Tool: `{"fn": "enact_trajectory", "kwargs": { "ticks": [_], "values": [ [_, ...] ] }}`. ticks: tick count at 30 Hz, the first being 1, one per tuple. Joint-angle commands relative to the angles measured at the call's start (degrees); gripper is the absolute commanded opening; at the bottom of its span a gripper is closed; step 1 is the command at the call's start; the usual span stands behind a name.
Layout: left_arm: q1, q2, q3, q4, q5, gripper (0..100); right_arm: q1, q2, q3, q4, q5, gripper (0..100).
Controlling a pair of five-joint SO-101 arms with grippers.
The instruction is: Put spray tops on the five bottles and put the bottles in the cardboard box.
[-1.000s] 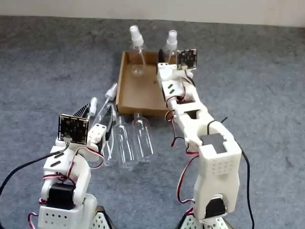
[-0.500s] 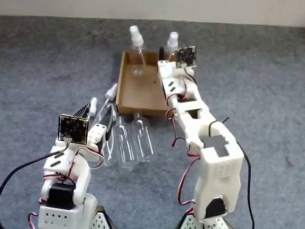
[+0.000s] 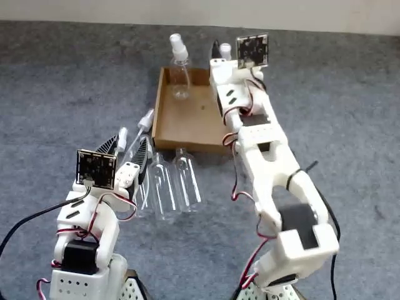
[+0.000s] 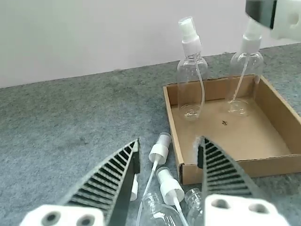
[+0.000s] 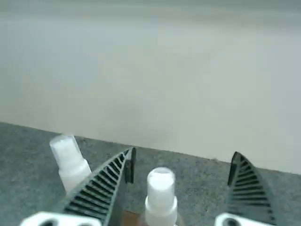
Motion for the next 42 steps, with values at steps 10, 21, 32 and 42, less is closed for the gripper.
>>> {"fn": "enact_trajectory", "kwargs": {
  "ticks": [10,21,32,42],
  "values": [
    [0.4,-0.66,-0.22,-1.32,0.35,16,-0.31,-35.47,5.32,30.29,0.53,5.7],
    [-13.41,-0.92,-0.84,-0.97,0.35,16,-0.04,-70.37,47.16,34.33,0.62,0.8],
    [-17.71,-6.46,9.98,1.58,0.44,16,1.01,-104.75,82.77,34.51,0.7,0.8],
    [-17.63,-6.02,14.37,2.55,0.53,16,7.87,-106.59,84.97,47.96,0.62,0.8]
  ]
}}
